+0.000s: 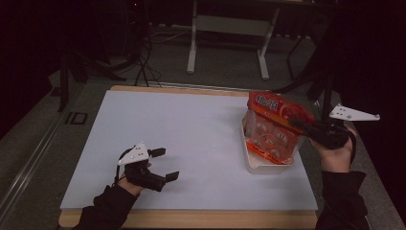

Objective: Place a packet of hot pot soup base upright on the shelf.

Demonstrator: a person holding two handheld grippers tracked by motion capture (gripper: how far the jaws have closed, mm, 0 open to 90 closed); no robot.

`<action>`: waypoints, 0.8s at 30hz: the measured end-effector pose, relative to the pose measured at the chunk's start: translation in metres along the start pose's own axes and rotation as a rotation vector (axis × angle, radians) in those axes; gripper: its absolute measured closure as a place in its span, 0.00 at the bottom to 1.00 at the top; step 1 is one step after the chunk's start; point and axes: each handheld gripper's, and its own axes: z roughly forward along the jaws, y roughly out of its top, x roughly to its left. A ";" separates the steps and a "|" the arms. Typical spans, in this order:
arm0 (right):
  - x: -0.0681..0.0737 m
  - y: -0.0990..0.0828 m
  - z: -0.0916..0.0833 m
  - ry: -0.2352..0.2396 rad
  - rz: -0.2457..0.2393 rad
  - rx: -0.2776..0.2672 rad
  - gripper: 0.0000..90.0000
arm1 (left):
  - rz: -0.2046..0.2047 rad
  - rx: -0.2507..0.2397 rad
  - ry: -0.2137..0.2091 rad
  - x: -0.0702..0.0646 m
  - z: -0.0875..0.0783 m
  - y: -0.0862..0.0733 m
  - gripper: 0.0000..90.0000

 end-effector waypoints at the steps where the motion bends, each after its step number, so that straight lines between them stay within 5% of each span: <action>1: -0.001 -0.002 -0.001 -0.001 0.005 0.002 1.00 | 0.007 0.003 0.005 0.000 0.001 -0.001 0.01; 15: -0.009 -0.035 0.011 0.019 0.064 0.034 1.00 | -0.031 -0.013 0.016 0.007 0.000 -0.009 0.01; 24: -0.023 -0.060 -0.004 -0.010 0.132 0.018 0.93 | -0.037 0.002 0.009 0.005 0.004 -0.012 0.01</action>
